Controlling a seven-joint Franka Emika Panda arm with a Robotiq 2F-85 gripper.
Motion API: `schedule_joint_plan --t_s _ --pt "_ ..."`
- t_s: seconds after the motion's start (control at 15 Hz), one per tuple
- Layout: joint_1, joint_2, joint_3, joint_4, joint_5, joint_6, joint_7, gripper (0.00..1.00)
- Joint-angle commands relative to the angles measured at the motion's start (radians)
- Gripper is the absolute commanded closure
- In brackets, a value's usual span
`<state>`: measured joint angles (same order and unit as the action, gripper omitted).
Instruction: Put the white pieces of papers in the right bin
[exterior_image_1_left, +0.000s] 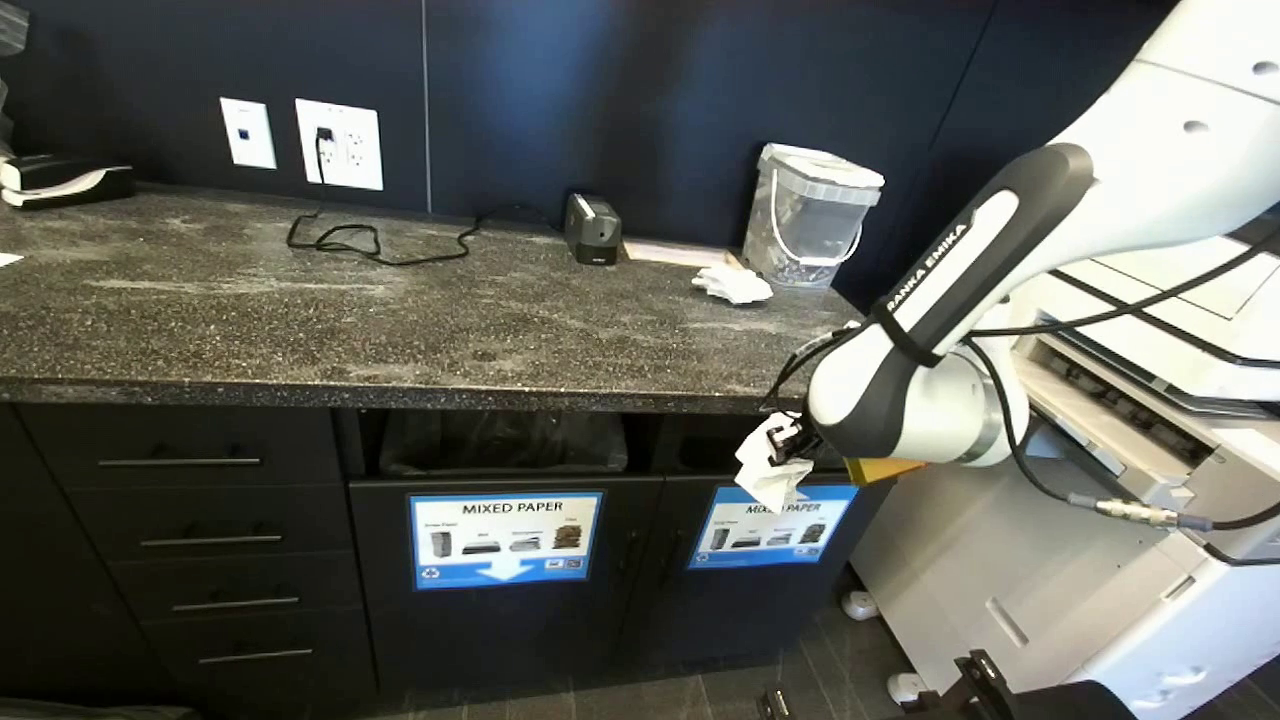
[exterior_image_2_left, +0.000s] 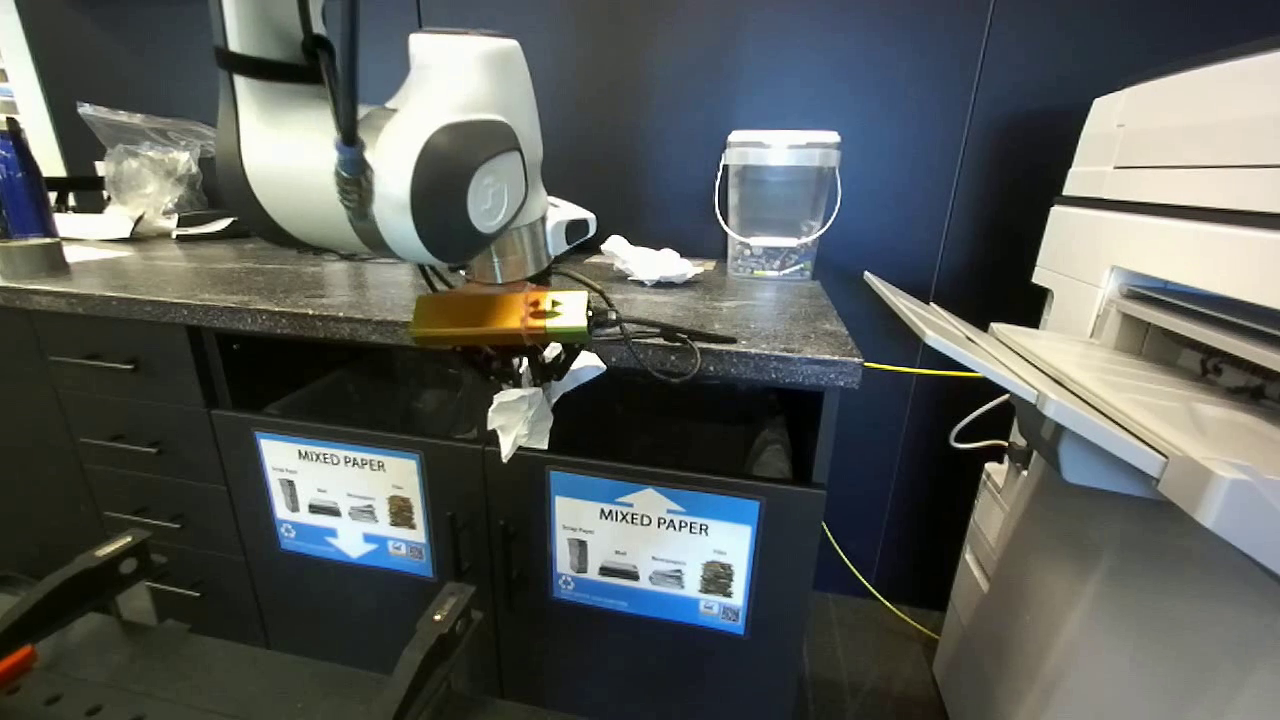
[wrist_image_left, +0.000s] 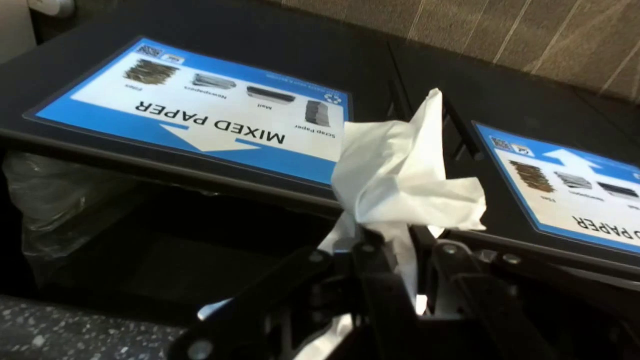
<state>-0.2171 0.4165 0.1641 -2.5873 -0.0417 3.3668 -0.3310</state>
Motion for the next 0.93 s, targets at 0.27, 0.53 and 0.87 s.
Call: schedule_joint_plan --t_s 0.27,0.53,0.87 --pt "-0.04 0.318 -0.093 0.134 -0.214 0.388 0.105 0.81" --pt "-0.037 0.451 -0.134 0.265 -0.278 0.53 0.119 0.81" --pt "-0.046 0.602 -0.145 0.437 -0.313 0.607 0.161 0.81"
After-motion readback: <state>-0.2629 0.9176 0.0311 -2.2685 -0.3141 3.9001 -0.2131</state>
